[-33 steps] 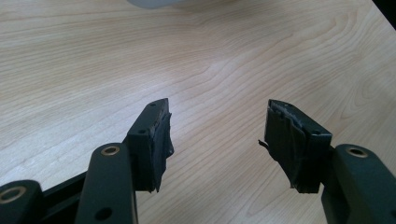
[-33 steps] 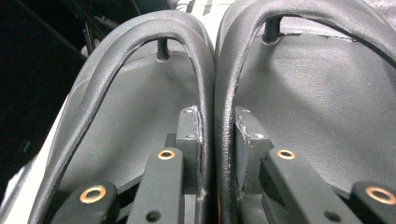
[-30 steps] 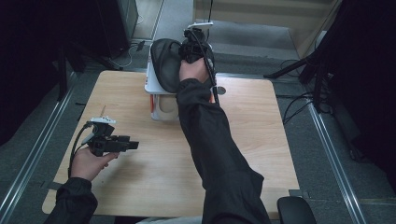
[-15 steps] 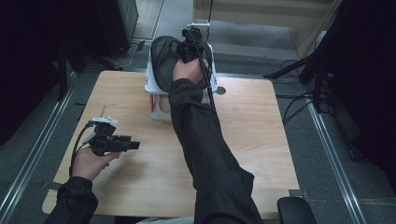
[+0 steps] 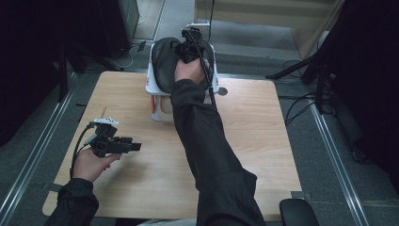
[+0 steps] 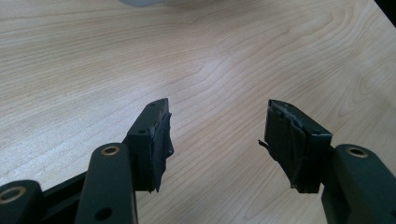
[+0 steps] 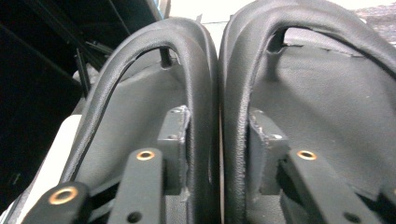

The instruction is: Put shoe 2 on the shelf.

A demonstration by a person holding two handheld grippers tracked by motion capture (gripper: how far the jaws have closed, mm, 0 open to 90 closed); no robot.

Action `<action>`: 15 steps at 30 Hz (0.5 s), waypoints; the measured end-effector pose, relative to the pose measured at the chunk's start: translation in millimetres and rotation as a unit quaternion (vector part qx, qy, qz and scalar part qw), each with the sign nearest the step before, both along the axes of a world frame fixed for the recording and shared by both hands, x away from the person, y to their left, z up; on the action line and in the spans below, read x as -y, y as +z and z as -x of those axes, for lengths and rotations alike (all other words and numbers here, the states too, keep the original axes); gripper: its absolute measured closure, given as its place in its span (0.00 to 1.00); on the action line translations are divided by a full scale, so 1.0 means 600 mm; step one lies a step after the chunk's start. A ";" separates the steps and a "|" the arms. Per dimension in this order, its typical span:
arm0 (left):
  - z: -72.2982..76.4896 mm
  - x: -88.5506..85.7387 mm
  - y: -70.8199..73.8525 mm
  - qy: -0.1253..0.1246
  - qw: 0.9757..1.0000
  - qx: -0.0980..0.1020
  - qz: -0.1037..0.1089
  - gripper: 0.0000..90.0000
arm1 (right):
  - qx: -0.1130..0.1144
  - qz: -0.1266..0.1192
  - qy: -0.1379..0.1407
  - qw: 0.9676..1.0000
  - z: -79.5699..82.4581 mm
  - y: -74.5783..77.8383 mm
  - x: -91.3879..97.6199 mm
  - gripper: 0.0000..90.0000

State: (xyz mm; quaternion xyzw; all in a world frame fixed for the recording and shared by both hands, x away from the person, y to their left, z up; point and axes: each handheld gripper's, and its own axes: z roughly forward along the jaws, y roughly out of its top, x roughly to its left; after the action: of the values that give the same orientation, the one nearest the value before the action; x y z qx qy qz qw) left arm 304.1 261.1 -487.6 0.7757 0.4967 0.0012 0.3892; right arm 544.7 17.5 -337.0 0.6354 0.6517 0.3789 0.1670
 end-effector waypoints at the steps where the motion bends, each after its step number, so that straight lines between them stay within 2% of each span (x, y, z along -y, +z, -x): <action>1: 0.000 0.000 0.000 0.000 1.000 0.000 0.000 0.46 | 0.000 0.000 0.002 1.000 0.000 -0.001 -0.001 0.69; 15: 0.000 0.000 0.000 0.003 1.000 -0.005 0.001 0.45 | -0.003 0.006 0.036 0.999 0.009 0.000 0.005 0.62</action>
State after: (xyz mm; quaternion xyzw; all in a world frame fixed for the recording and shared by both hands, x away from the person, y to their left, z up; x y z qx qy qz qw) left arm 304.3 261.0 -487.8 0.7737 0.5011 -0.0021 0.3876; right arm 539.1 14.2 -337.1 0.6115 0.6768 0.3793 0.1550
